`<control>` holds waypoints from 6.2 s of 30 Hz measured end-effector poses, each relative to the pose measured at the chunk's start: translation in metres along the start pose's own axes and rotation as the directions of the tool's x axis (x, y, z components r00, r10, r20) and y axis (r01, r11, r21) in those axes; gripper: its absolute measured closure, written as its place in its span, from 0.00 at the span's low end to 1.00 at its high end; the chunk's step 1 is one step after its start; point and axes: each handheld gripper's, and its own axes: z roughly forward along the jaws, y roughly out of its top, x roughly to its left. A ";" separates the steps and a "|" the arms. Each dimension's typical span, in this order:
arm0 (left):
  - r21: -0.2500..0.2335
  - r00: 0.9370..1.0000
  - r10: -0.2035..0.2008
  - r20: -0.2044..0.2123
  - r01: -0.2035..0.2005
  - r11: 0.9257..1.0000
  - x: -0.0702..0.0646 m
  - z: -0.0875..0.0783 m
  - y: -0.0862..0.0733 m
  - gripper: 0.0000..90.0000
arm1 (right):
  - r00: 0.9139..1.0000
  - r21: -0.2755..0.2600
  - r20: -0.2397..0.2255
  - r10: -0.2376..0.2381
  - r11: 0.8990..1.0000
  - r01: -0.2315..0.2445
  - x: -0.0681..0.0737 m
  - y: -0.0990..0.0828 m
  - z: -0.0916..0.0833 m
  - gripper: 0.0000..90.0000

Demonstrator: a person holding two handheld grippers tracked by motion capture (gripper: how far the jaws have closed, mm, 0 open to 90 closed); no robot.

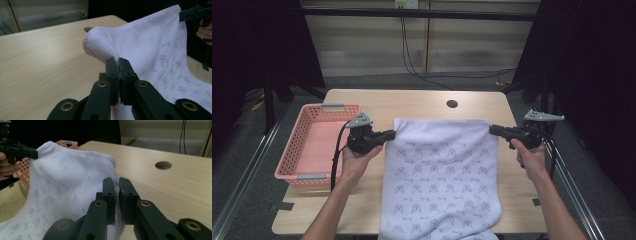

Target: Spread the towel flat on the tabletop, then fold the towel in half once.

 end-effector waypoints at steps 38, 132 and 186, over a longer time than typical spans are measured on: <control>-0.135 0.985 0.030 -0.170 -0.054 0.989 0.032 -0.025 0.102 0.97 | 0.992 -0.117 0.089 -0.092 0.988 0.102 0.001 0.155 0.019 0.94; 0.281 0.976 -0.056 -0.212 0.116 0.953 0.060 0.120 -0.051 0.97 | 0.977 0.331 0.191 0.096 0.931 -0.156 -0.055 -0.064 0.075 0.95; -0.061 0.997 0.079 0.019 -0.078 0.995 -0.048 -0.041 0.017 0.97 | 0.996 -0.023 0.041 -0.079 0.997 0.080 0.043 0.030 -0.068 0.95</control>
